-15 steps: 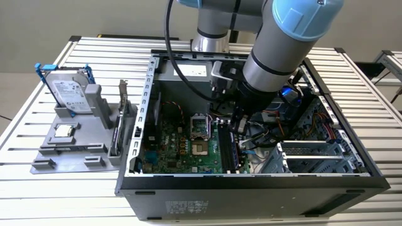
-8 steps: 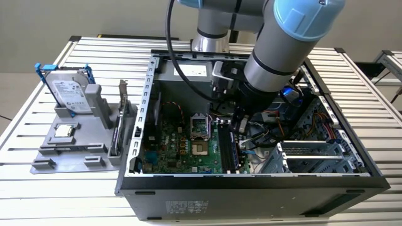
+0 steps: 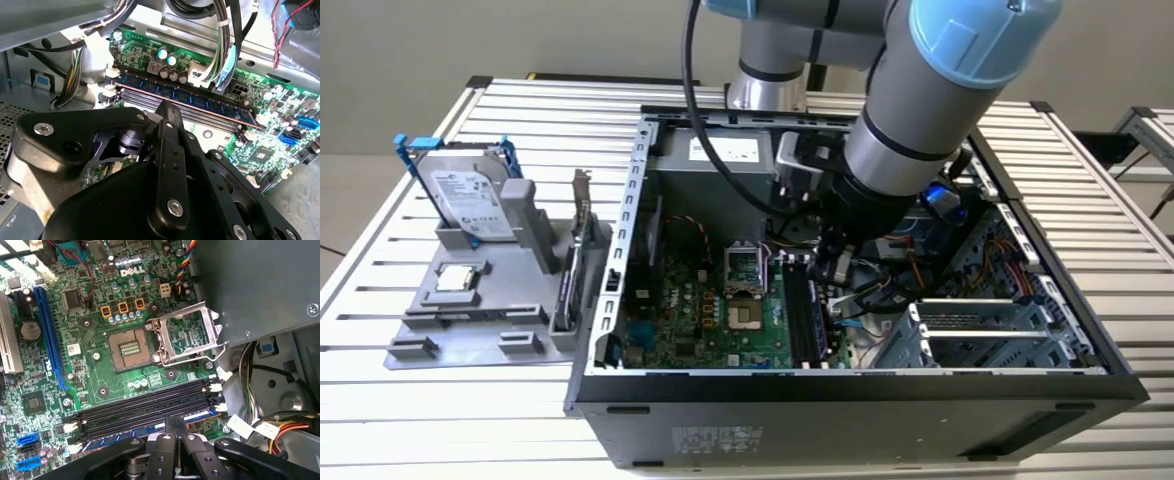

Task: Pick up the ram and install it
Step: 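Press down the ram until it locks into place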

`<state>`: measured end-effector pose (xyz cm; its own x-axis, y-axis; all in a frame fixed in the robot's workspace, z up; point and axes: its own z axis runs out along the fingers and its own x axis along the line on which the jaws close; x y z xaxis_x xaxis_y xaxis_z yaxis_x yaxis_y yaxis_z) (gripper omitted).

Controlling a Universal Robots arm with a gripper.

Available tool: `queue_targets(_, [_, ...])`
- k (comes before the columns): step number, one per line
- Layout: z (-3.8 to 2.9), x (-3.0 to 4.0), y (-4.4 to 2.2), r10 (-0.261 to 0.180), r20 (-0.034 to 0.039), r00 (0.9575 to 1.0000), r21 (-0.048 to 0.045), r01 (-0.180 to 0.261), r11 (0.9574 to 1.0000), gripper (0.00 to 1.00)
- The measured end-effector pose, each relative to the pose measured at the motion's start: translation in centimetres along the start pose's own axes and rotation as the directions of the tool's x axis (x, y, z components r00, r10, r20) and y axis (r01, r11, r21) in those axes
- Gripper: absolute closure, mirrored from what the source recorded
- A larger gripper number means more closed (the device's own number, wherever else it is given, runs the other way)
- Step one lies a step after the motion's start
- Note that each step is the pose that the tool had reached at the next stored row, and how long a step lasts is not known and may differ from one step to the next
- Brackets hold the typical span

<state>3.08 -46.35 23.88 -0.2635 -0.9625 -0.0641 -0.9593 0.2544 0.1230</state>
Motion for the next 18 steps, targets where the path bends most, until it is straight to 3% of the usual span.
queue_targets(6, [0.03, -0.07, -0.26, -0.04, -0.005, 0.9992, -0.0027, 0.04, 0.9992, 1.0])
queue_targets(18, [0.05, -0.09, -0.34, -0.049, -0.0061, 0.9988, -0.0033, 0.049, 0.9988, 1.0])
